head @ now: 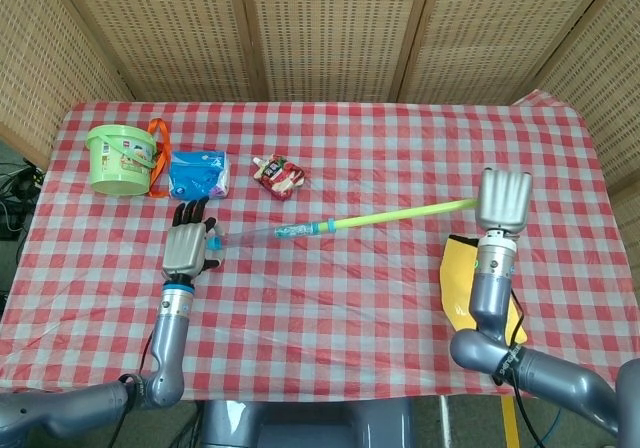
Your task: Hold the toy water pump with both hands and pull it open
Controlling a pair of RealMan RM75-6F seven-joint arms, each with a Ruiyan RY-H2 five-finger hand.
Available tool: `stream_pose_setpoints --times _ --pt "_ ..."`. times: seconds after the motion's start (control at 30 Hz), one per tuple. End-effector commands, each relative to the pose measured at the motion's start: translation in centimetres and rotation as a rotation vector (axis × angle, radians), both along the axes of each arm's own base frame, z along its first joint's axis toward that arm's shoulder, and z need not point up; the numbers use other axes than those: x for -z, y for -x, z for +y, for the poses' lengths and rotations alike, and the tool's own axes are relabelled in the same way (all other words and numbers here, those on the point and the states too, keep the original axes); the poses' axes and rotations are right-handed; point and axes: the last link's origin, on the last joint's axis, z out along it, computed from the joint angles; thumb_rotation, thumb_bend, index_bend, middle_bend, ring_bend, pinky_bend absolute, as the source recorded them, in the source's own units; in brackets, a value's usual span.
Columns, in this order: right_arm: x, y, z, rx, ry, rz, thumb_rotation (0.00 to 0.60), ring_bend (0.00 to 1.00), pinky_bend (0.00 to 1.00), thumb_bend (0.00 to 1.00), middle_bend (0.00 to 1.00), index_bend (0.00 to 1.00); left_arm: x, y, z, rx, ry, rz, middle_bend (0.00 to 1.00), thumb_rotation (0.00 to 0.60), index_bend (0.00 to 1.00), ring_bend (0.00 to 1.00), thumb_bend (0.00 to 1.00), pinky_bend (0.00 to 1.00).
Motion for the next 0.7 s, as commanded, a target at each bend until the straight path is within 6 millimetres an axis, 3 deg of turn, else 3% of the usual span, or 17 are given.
stream_pose_setpoints --times 0.03,0.43,0.57,0.63,0.7 --pt "-0.2 0.3 0.0 0.010 0.004 -0.002 0.600 0.97 0.65 0.48 1.00 0.80 0.0 0.1 0.0 0.002 -0.002 0.009 0.00 0.600 0.53 0.00 0.38 0.00" --pt "-0.6 1.2 0.3 0.027 -0.009 0.013 0.600 0.97 0.65 0.48 1.00 0.78 -0.3 0.7 -0.1 0.012 0.030 0.029 0.00 0.600 0.49 0.00 0.36 0.00" --pt "-0.8 1.8 0.5 0.075 -0.025 0.056 0.600 0.92 0.64 0.46 0.98 0.64 -0.6 1.1 -0.2 0.023 0.096 0.076 0.00 0.600 0.23 0.00 0.29 0.00" --pt "-0.9 2.0 0.6 0.115 -0.040 0.072 0.600 0.84 0.59 0.40 0.88 0.51 -0.9 1.3 -0.2 0.024 0.117 0.088 0.00 0.600 0.08 0.00 0.24 0.00" --pt "-1.1 2.4 0.8 0.181 -0.061 0.105 0.600 0.65 0.45 0.30 0.66 0.35 -1.2 1.3 -0.2 0.022 0.129 0.094 0.00 0.600 0.00 0.00 0.19 0.00"
